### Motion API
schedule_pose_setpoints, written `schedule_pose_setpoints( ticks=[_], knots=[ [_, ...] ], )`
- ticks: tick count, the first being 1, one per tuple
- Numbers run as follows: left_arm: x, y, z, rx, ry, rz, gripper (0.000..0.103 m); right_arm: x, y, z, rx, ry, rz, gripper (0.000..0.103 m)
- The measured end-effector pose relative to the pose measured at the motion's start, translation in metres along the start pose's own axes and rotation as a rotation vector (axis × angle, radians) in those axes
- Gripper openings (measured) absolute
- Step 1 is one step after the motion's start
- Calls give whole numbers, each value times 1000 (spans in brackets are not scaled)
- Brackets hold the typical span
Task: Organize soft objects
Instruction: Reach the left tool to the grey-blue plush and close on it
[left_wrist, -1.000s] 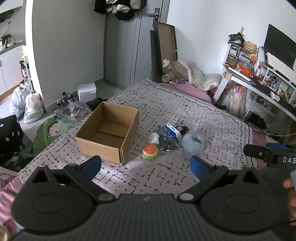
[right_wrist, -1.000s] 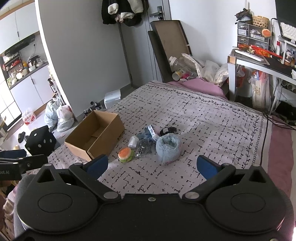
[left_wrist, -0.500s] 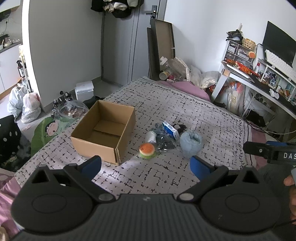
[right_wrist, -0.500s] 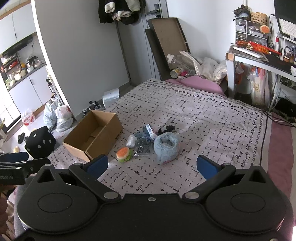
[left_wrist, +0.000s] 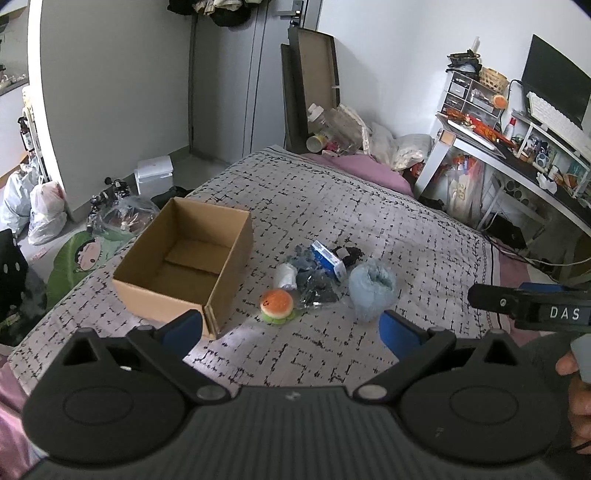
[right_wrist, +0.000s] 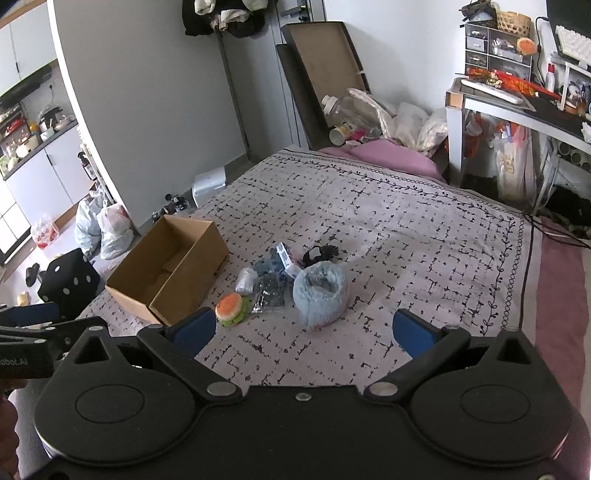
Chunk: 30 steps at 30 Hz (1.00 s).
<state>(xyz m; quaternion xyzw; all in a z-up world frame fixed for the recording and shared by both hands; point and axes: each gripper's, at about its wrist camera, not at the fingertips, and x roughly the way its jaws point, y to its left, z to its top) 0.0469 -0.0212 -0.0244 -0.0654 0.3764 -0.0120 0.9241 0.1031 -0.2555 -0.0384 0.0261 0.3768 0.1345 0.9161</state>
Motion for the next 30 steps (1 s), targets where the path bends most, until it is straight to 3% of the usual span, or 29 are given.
schedule_pose_setpoints(
  ticks=[14,19,30],
  knots=[
    [49,-11,19,-39,38,-24,100,33,-21,23,13,46,-7,103],
    [63,-18,24,-44,44,-31,100,43,-27,29,7,65,44,103],
    [101,-28,35,-48,70,-29,98,81,-51,43,85,61,60,103]
  ],
)
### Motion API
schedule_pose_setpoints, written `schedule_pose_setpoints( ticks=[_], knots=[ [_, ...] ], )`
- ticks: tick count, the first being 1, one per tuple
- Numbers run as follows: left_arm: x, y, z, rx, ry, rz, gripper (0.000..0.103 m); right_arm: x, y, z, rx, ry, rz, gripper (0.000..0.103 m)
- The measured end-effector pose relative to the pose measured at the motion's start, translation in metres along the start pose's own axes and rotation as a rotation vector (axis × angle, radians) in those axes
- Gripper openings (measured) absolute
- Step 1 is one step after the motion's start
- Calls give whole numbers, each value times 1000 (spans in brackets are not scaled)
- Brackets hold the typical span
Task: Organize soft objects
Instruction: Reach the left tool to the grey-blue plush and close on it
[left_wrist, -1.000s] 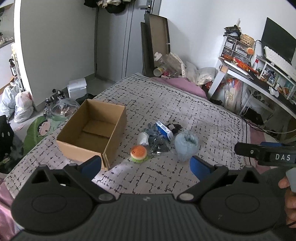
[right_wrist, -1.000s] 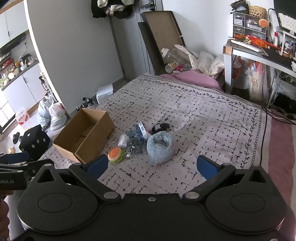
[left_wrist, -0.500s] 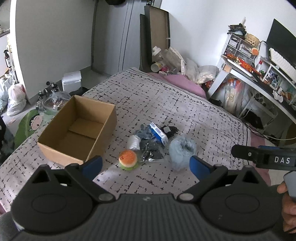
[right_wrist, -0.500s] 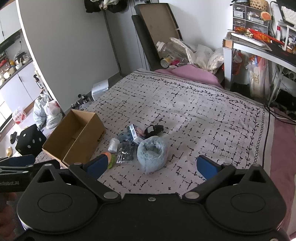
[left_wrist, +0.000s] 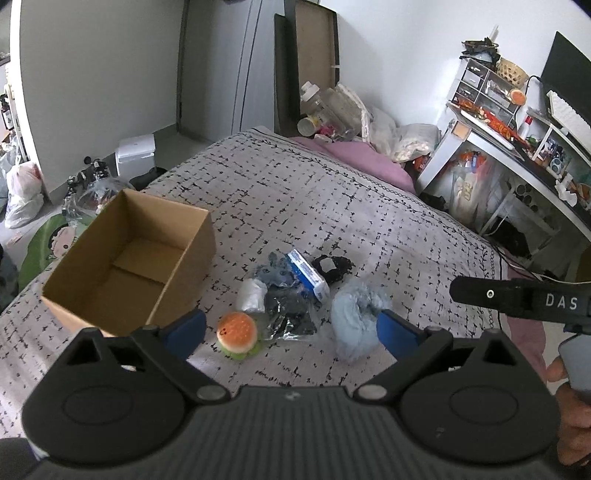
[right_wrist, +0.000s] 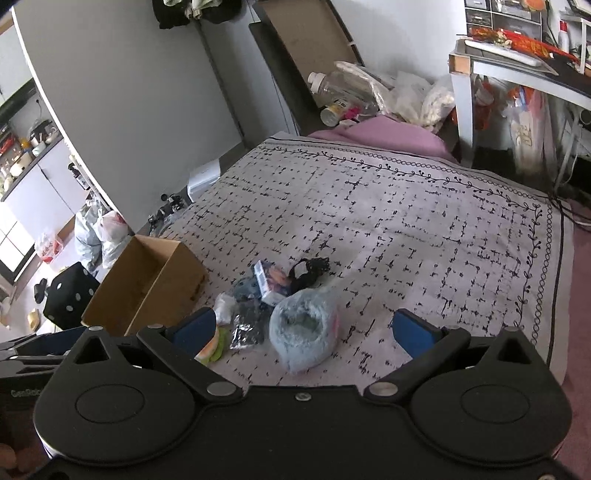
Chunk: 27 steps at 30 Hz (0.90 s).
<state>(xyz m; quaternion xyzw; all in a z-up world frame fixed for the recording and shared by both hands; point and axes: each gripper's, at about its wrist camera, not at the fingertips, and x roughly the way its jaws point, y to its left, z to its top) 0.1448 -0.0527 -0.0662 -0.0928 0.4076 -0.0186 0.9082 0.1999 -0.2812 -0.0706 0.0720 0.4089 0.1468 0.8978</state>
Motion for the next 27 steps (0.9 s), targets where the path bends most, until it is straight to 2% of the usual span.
schedule_pose_setpoints(
  ticks=[6,8,11,13,15,18,19,23,27],
  knots=[
    [25,-5,0,-12,32,-4,91,17,-18,-3,71,-19,19,103],
    [32,-7,0,-13,42,-3,89,24,-27,-4,104,0,26,103],
    [44,-11,-1,-20,51,-7,79,36,-44,-6,203,25,54,102],
    [52,-13,0,-43,59,-15,71,44,-49,-6,220,39,47,101],
    [62,-15,0,-55,73,-18,65,54,-51,-8,229,63,54,97],
    [76,-19,0,-74,87,-22,61,69,-58,-11,279,119,116,87],
    [80,-20,-1,-83,91,-27,59,73,-59,-12,289,132,117,86],
    [99,-22,-1,-115,107,-36,57,91,-64,-14,323,172,123,69],
    [115,-22,1,-159,126,-57,51,104,-72,-16,376,200,135,60]
  ],
)
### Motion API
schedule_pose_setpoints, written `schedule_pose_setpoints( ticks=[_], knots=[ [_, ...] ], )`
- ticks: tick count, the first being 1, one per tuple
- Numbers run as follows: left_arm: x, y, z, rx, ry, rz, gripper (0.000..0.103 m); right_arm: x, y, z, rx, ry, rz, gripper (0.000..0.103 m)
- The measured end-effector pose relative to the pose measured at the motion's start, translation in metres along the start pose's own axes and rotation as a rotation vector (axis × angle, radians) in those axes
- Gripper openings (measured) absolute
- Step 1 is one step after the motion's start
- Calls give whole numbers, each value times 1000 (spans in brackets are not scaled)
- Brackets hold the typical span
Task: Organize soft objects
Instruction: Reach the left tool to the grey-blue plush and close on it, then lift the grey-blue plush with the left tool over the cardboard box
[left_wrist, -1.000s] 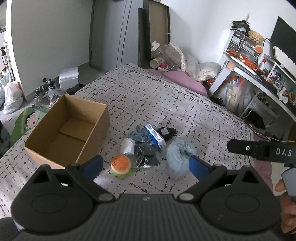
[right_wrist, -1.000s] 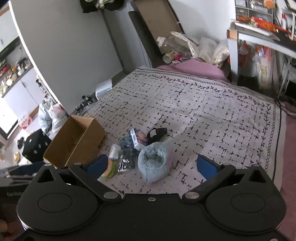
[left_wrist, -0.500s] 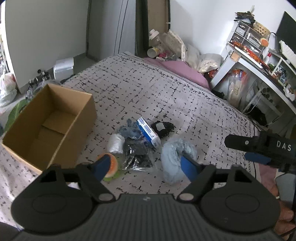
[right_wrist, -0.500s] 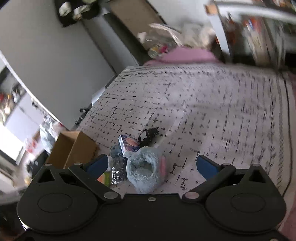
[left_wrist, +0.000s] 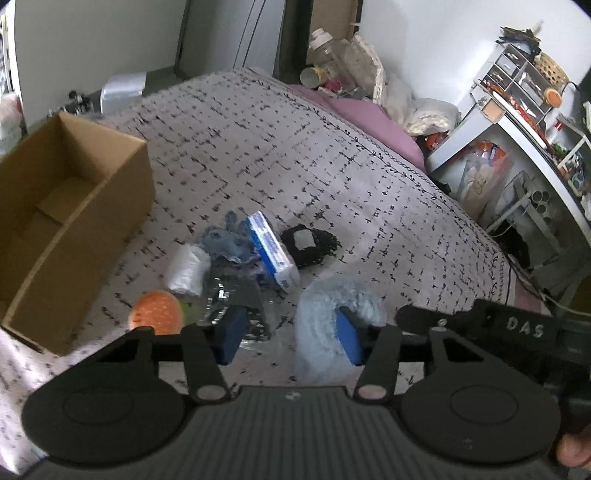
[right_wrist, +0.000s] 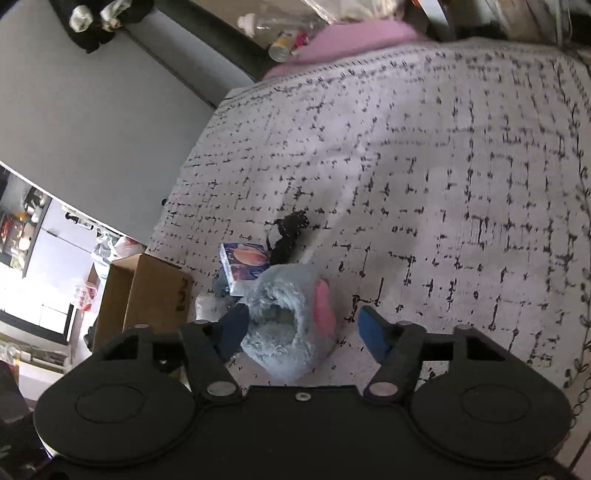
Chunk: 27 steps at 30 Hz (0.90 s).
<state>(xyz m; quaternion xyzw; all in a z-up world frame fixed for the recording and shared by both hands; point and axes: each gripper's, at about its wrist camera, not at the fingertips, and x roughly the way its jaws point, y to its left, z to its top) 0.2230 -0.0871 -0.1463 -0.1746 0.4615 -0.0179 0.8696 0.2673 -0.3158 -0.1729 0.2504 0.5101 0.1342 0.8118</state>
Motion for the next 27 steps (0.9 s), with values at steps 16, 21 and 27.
schedule_pose_setpoints(
  ticks=[16,21,27],
  knots=[
    [50,-5,-3,-135,89,-20,23,36,-21,6,189,81,37,42],
    [49,-5,-2,-181,83,-14,20,48,-20,3,189,123,43,31],
    [45,-17,-2,-146,68,23,20,44,-18,-2,157,119,40,21]
  ],
)
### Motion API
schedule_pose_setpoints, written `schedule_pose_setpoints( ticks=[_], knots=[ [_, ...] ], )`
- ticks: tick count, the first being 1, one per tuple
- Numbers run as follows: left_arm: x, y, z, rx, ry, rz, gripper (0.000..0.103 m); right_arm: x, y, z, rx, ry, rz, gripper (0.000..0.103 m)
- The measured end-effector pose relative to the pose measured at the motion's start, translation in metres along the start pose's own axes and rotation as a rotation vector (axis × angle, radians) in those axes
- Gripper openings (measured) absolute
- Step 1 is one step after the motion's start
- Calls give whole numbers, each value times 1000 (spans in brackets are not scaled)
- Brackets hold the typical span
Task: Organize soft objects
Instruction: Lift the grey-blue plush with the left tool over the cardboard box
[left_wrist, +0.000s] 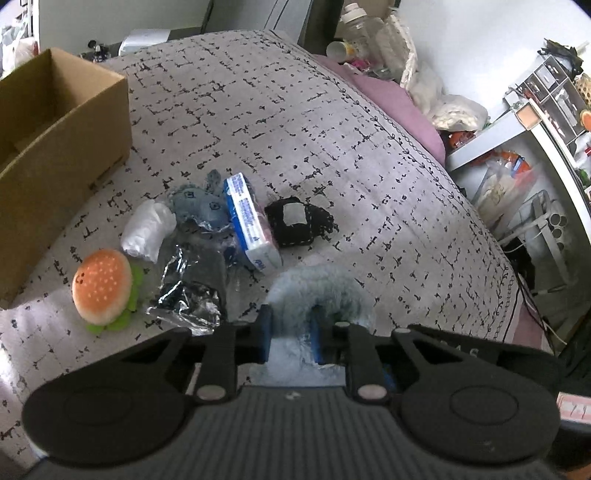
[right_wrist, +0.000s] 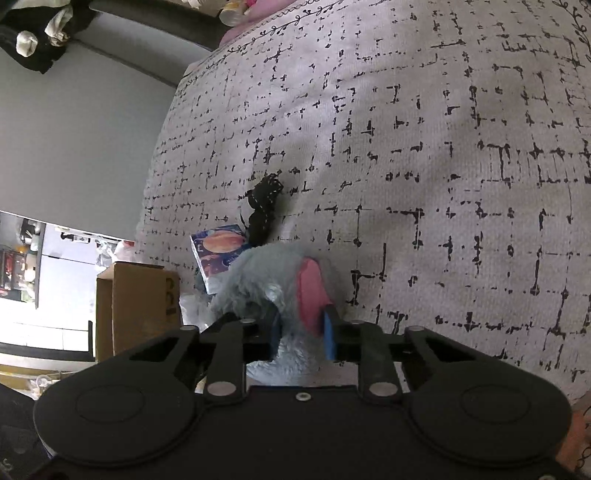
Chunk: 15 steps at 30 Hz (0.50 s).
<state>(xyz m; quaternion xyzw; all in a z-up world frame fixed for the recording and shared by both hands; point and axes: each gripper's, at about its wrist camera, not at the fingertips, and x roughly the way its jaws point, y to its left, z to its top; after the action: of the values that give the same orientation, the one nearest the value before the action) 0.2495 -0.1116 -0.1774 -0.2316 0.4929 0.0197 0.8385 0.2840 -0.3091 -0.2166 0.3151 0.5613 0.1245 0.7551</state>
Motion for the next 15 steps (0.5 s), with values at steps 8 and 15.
schedule_pose_setpoints(
  ticks=[8,15],
  knots=[
    [-36,-5,15,38,-45,2,20,-23,20,-7,-78,-59,108,20],
    [-74,-4,25,81,-90,3,19,-46,50,-12,-137,-97,159,19]
  ],
)
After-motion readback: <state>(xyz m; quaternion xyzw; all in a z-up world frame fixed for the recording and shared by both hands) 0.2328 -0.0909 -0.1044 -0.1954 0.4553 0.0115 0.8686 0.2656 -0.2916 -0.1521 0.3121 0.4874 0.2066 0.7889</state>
